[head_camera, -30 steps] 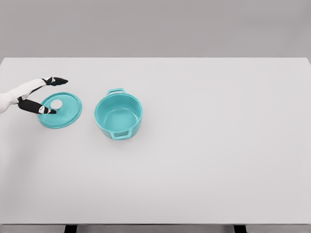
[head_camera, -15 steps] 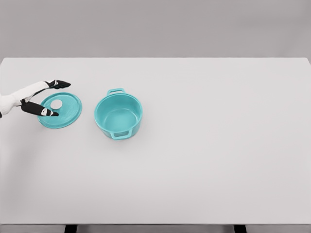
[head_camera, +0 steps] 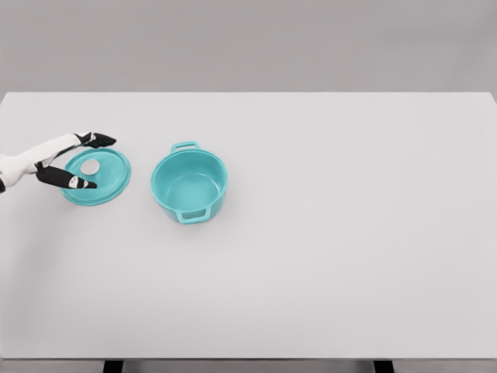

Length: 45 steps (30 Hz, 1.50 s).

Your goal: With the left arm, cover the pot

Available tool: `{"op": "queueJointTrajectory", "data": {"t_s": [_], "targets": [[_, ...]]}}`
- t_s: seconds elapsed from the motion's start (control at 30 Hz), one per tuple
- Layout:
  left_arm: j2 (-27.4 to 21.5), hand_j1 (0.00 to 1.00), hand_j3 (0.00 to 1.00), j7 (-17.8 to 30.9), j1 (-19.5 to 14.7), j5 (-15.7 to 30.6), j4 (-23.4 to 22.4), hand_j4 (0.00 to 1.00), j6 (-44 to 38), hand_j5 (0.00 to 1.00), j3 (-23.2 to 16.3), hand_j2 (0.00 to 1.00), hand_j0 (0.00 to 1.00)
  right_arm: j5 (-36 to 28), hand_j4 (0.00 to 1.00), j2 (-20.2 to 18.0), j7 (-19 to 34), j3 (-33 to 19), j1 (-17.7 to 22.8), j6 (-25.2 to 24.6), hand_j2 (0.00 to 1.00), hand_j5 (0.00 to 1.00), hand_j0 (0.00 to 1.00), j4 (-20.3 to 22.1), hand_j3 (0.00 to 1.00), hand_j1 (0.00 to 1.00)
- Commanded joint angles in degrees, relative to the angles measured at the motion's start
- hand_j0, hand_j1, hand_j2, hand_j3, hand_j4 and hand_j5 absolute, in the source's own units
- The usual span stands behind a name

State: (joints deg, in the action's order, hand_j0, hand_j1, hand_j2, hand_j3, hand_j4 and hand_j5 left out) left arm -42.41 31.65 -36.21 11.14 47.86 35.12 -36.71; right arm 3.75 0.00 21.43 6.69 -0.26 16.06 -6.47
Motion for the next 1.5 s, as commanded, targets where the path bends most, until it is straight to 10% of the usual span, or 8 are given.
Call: {"op": "queueJointTrajectory", "data": {"t_s": [0.0,1.47], "targets": [[-0.2,0.86,0.86,0.0,0.0,0.9,0.0,0.86,-0.1,0.86,-0.4,0.86,0.86,0.0,1.0,0.0,0.0,0.0,0.0,0.0,1.0,1.0,1.0,0.0,1.0,1.0],[0.0,0.57,0.57,-0.1,0.6,0.8,-3.1,0.57,-0.1,0.57,-0.4,0.57,0.57,0.0,1.0,0.0,0.0,0.0,0.0,0.0,1.0,1.0,1.0,0.1,1.0,1.0]]}}
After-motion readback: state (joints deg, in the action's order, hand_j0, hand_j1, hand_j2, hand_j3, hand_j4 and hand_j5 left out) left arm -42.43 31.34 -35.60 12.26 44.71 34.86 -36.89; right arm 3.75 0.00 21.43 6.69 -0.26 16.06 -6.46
